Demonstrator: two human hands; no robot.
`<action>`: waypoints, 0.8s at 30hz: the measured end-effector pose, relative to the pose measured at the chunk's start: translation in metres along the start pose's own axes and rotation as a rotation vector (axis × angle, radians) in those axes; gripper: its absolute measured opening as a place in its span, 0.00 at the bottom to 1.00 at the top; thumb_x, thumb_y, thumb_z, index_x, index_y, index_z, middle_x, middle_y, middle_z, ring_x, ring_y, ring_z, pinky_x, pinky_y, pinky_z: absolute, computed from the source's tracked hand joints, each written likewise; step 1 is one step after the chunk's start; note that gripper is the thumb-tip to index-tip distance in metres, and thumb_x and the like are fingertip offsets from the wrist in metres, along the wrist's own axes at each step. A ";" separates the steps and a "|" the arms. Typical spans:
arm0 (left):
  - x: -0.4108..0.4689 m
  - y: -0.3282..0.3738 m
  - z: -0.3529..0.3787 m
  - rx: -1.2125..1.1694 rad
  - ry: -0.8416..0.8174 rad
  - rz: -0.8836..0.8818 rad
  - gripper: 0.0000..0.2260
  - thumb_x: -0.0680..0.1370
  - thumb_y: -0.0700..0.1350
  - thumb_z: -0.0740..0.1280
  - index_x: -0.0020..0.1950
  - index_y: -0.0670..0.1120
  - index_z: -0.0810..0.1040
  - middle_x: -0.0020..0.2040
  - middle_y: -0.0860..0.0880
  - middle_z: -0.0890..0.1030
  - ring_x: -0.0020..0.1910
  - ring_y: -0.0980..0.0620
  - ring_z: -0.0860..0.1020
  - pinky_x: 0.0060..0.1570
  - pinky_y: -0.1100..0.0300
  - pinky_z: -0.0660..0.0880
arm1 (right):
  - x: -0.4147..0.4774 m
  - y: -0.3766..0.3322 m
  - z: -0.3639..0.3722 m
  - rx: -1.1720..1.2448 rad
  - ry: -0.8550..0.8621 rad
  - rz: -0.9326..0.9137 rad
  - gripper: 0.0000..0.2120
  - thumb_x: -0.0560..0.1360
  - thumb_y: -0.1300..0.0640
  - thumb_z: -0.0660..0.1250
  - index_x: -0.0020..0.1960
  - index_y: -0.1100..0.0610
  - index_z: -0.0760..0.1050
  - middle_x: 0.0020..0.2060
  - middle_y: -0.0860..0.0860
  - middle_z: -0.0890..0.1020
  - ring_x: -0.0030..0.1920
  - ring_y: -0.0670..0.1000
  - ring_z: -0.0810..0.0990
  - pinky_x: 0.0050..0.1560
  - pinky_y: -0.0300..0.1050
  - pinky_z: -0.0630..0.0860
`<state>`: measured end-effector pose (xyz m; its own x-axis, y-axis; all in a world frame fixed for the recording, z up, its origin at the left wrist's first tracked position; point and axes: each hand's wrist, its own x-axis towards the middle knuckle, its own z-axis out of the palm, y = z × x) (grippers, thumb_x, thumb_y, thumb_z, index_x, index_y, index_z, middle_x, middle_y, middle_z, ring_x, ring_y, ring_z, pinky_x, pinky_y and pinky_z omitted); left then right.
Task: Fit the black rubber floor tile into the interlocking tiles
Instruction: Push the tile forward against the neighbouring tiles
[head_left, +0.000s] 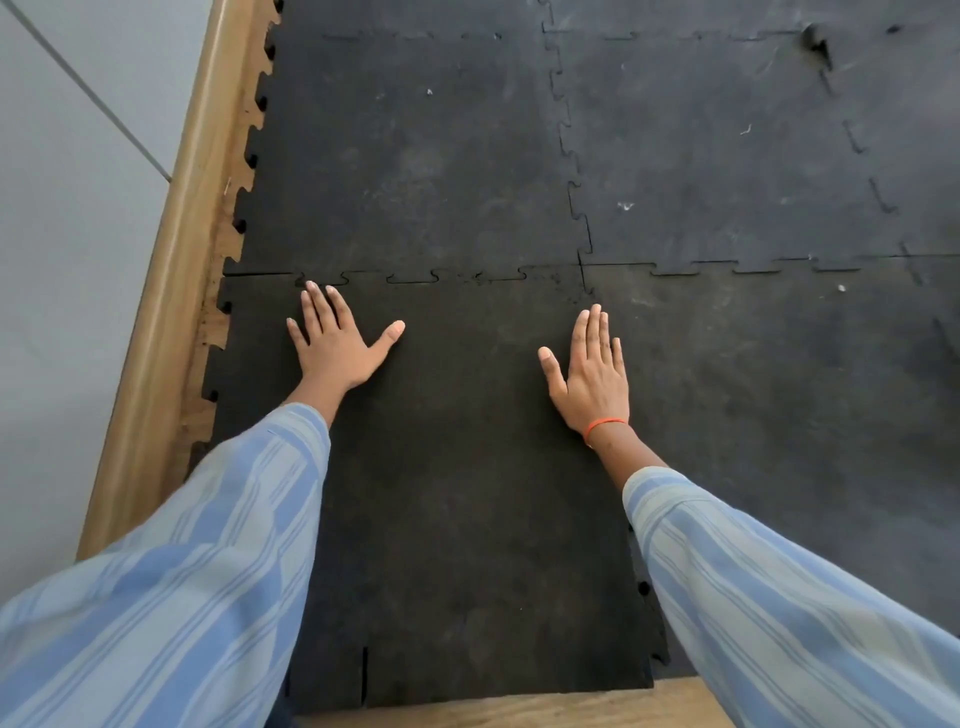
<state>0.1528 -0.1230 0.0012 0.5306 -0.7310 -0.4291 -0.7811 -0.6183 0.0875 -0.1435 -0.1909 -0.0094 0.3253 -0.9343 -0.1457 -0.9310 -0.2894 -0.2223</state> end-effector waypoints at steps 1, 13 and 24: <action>-0.009 0.009 0.007 0.004 0.019 0.028 0.49 0.72 0.75 0.44 0.77 0.40 0.36 0.77 0.39 0.35 0.76 0.43 0.36 0.74 0.41 0.40 | -0.002 0.000 -0.001 -0.027 -0.006 -0.020 0.37 0.79 0.38 0.44 0.77 0.63 0.43 0.77 0.58 0.46 0.77 0.54 0.43 0.77 0.51 0.43; -0.106 0.099 0.085 0.084 0.198 0.345 0.37 0.77 0.64 0.37 0.79 0.41 0.43 0.79 0.43 0.43 0.78 0.47 0.43 0.74 0.41 0.44 | -0.031 0.009 0.007 -0.060 0.007 0.016 0.38 0.78 0.37 0.43 0.76 0.64 0.43 0.77 0.60 0.45 0.77 0.56 0.42 0.77 0.51 0.44; -0.110 0.103 0.081 0.084 0.160 0.324 0.35 0.78 0.63 0.38 0.78 0.42 0.39 0.79 0.44 0.39 0.78 0.47 0.40 0.75 0.43 0.43 | -0.042 0.007 0.006 -0.038 -0.006 0.081 0.38 0.79 0.38 0.46 0.76 0.65 0.41 0.77 0.60 0.43 0.77 0.56 0.40 0.77 0.51 0.41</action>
<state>-0.0125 -0.0830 -0.0155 0.2907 -0.9251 -0.2441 -0.9378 -0.3262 0.1192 -0.1623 -0.1519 -0.0109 0.2492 -0.9538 -0.1678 -0.9600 -0.2205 -0.1723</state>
